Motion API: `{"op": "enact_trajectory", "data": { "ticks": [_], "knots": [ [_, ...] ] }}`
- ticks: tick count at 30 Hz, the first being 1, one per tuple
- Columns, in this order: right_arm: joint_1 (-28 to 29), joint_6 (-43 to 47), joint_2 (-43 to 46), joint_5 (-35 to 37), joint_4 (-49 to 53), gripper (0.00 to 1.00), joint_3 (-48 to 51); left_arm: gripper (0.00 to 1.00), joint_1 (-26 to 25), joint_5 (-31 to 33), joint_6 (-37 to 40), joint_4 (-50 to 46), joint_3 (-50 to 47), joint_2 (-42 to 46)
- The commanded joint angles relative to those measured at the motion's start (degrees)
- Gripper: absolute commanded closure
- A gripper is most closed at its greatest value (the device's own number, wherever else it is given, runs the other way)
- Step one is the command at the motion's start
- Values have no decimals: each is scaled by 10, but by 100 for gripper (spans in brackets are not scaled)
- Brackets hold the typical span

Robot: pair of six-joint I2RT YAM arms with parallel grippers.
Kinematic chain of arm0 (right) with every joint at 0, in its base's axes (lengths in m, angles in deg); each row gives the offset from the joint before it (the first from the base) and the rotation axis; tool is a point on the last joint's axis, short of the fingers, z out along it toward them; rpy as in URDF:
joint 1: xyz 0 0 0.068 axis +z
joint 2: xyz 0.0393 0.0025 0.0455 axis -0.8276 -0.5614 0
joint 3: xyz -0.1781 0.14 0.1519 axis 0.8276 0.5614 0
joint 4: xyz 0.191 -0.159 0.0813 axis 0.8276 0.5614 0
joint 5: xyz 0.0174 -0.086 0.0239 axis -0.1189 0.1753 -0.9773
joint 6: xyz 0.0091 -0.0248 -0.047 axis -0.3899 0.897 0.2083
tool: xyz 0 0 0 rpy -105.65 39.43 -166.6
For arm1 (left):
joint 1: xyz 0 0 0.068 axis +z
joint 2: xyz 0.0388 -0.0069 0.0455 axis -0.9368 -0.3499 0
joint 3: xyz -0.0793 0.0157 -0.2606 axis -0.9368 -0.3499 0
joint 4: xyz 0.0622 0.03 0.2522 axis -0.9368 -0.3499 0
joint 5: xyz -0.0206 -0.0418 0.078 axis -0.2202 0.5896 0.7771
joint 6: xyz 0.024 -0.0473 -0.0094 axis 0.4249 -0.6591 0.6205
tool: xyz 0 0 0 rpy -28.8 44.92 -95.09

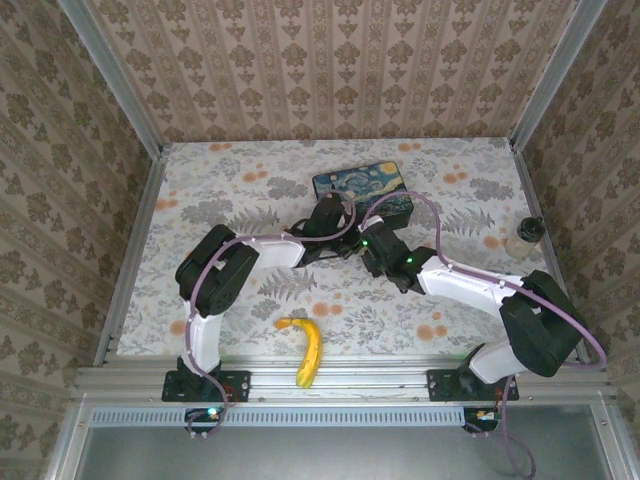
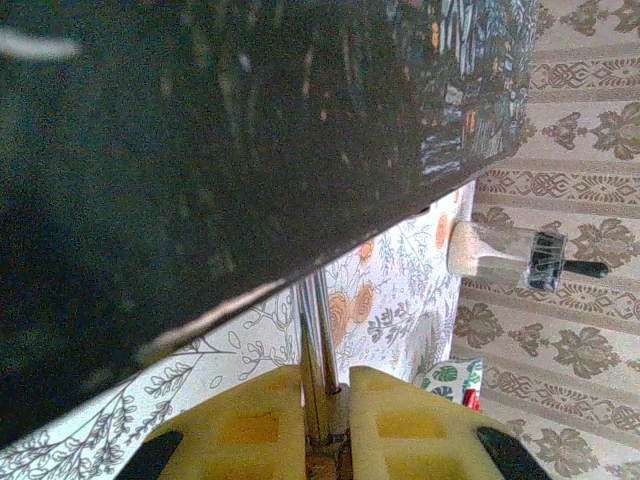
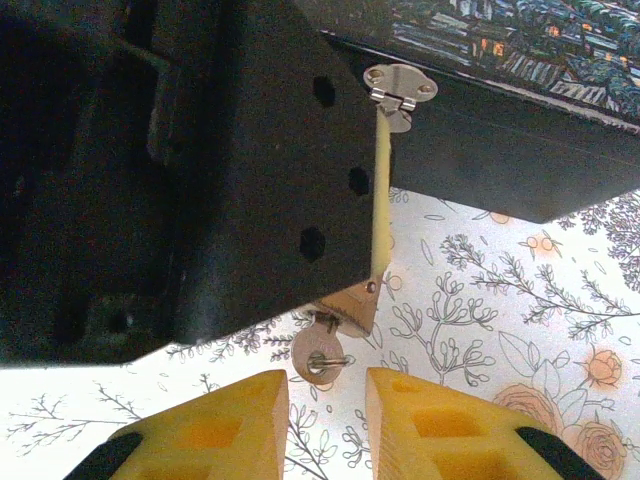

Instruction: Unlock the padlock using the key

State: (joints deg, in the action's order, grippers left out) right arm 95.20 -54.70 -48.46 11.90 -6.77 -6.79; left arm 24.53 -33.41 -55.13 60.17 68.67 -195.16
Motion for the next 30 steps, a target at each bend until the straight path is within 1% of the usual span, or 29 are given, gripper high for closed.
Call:
{"op": "enact_trajectory", "data": {
  "ticks": [1,11,18,24,30],
  "knots": [
    [5,-9,2,16,0,72,-8,100,29,-25,-37,-100,-27,-20],
    [12,15,-51,19,-11,71,-48,100,50,-33,-5,-139,-10,-12],
    [18,31,-81,34,-28,69,-66,100,50,-37,-8,-134,-10,-9],
    [19,43,-97,65,-72,69,-60,100,49,-46,-9,-137,-9,-9],
    [18,56,-116,73,-103,72,-59,100,46,-53,-16,-132,-8,-11]
  ]
}}
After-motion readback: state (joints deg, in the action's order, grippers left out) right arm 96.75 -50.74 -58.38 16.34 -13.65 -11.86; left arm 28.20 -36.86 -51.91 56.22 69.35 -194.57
